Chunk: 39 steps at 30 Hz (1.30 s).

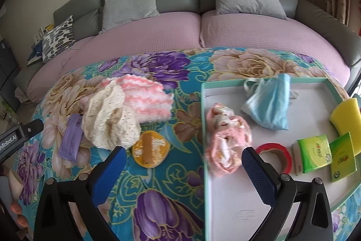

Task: Organize soft objects
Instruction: 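Withdraw both open tools from the tray back toward the pile, then close the right tool on the cream lace cloth while the left tool reaches the purple packet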

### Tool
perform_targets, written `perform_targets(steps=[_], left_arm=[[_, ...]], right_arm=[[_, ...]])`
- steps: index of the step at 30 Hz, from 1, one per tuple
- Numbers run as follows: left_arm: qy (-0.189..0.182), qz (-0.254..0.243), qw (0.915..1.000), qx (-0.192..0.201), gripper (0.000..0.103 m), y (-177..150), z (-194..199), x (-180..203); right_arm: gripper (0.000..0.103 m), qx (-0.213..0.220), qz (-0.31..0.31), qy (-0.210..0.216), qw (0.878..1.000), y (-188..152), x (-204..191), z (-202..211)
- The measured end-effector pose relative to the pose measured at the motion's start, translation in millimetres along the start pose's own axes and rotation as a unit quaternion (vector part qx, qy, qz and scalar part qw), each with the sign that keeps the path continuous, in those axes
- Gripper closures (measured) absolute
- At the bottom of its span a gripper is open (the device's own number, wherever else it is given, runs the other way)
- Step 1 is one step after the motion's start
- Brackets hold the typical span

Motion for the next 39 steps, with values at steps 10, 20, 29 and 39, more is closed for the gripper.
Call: perform_targets(steps=[10,20,29,39], left_arm=[[-0.013,0.028,0.9995,-0.010,0.015,2,-17,-28],[-0.008,0.095,0.9954,0.009,0.001,9,-22,-79],[-0.047,0.106,0.9931,0.018,0.001,13,-40,-64],[-0.067,0.079,0.9943,0.025,0.001,15,-55,-35]], right_arm=[[0.000,-0.003,0.044,0.017,0.999,-1,-43,-12],[0.000,-0.002,0.086,0.024,0.996,0,-83,-17],[0.000,0.004,0.097,0.029,0.995,10,-99,-23],[0.000,0.005,0.085,0.033,0.996,18,-97,-36]])
Point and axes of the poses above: each gripper's, at about its wrist camera, not at the fingertips, and z roughly against the way its jaws point, x to its right, y to its top, the point moved 7 cm from there along -z, roughly the way its jaws point, and after that the axes turned 14 degrees about -x, right-handed, at the moved point
